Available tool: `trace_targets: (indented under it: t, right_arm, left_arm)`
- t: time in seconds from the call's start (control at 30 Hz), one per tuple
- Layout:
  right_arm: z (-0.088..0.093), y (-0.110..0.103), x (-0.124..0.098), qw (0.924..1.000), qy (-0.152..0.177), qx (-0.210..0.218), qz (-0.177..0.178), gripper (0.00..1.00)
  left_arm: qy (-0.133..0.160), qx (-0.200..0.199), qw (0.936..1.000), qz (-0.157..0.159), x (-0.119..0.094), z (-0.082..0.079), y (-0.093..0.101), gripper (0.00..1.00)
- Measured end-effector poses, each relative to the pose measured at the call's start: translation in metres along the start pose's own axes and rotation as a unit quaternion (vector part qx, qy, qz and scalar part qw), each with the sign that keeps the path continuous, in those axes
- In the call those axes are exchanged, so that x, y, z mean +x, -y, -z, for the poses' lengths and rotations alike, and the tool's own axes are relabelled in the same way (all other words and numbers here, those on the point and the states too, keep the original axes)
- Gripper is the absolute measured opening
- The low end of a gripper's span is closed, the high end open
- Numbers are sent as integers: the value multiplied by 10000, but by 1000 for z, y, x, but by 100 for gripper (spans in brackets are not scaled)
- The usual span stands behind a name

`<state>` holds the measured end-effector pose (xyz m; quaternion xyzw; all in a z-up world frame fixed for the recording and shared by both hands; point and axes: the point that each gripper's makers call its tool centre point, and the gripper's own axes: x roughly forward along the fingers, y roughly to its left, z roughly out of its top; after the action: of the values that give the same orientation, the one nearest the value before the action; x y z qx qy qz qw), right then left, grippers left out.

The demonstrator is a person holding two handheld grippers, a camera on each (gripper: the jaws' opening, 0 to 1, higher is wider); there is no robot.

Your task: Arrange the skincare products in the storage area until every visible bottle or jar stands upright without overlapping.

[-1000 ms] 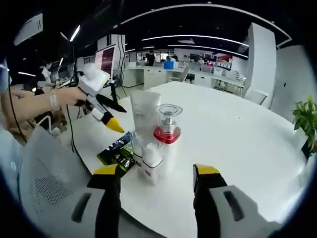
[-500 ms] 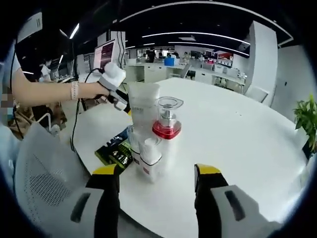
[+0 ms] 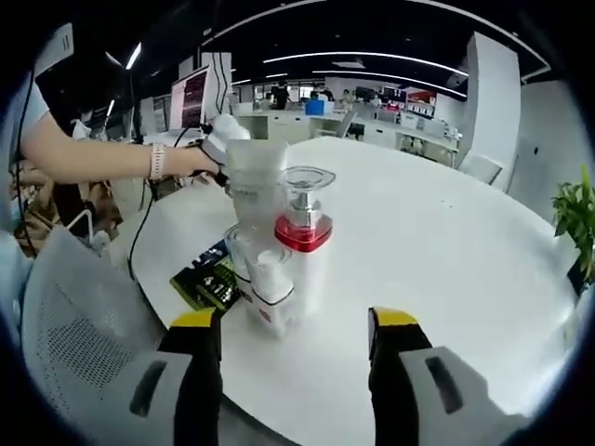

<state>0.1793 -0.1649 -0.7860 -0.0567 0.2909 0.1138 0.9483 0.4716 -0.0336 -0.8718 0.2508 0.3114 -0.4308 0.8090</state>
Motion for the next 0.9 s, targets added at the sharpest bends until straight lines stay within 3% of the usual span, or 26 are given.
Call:
trace_targets:
  t: [0.3,0.5,0.67,0.9]
  right_arm:
    - [7,11,-1,9999,-101,24,55,65]
    - [11,11,-2,9998,-131,86,92,66]
    - [11,13,-2,9997,-105,156,133,65]
    - [9,9,-2,9998,-57,140,113,66]
  left_arm:
    - [2,138,9999,-93,7,-9,-17,62]
    - [-144,388,9984,-383,10,-16,-33,53]
    - [-156,602,9976,-309,3,-20,-24,53]
    - [-321,715,9966,-258,-4,-10,-20,59]
